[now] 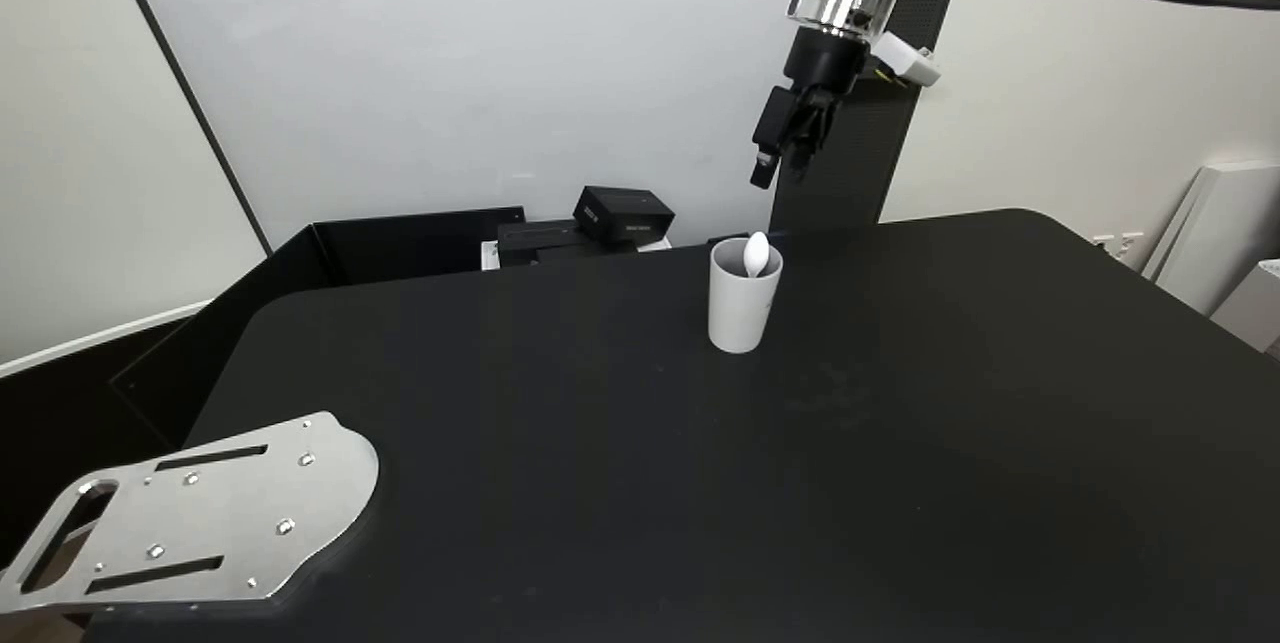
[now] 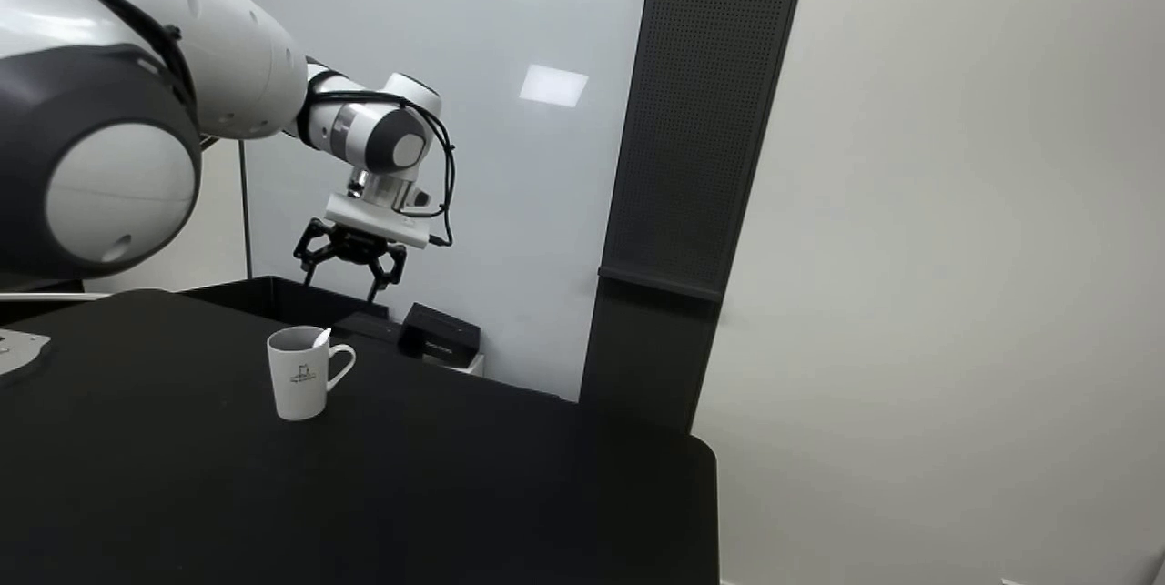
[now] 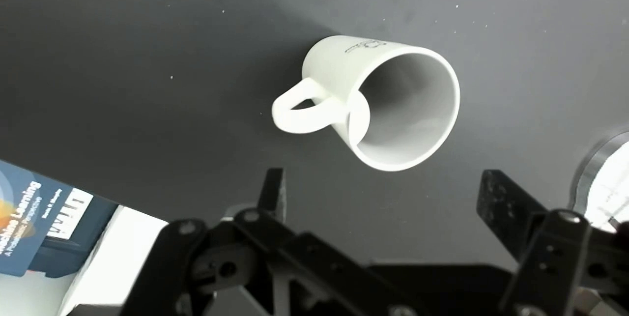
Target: Remove the white spoon from the white mug
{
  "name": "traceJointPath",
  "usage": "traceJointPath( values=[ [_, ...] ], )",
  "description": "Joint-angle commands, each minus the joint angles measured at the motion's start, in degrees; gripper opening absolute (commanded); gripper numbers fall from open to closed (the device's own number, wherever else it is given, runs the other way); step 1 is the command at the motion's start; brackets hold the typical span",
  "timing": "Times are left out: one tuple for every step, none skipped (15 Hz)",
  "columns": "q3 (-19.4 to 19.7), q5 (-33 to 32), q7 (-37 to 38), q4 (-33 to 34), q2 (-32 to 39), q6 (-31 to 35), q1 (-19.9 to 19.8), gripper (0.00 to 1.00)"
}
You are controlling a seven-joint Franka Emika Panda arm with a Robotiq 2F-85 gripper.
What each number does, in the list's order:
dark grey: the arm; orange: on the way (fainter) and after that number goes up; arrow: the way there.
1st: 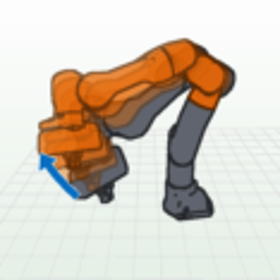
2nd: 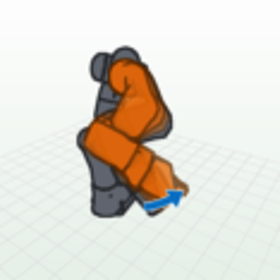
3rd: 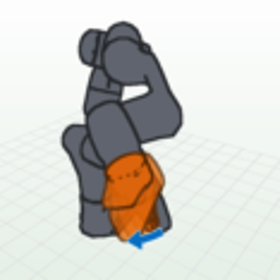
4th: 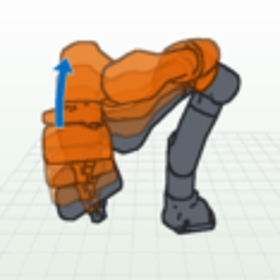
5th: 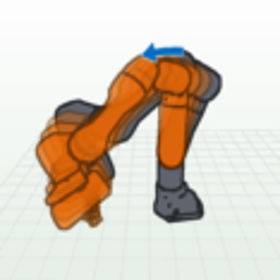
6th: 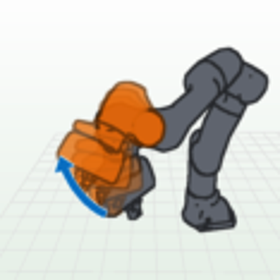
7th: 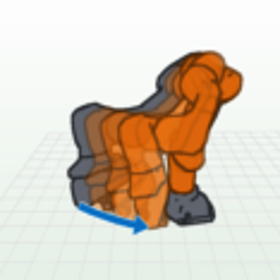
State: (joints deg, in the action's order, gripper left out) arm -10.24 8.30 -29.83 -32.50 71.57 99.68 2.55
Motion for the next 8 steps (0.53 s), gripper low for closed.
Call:
traceJointPath(
  values=[
    [-0.93,1.03,-0.36,3.64,2.52,-1.82,-0.52,1.0],
    [-0.92,1.24,-0.41,3.63,2.73,-1.97,-0.59,1.0],
    [-0.92,1.48,-0.5,3.63,2.97,-2.07,-0.68,1.0],
    [-0.96,1.62,-0.58,3.67,3.17,-2.14,-0.76,1.0],
    [-1.01,1.78,-0.55,3.68,3.39,-2.27,-0.85,1.0],
    [-1.03,1.84,-0.56,3.72,3.59,-2.36,-0.88,1.0],
    [-1.15,1.91,-0.53,3.77,3.8,-2.4,-0.94,1.0],
    [-1.25,1.94,-0.48,3.8,3.99,-2.45,-0.98,1.0]
  ],
)
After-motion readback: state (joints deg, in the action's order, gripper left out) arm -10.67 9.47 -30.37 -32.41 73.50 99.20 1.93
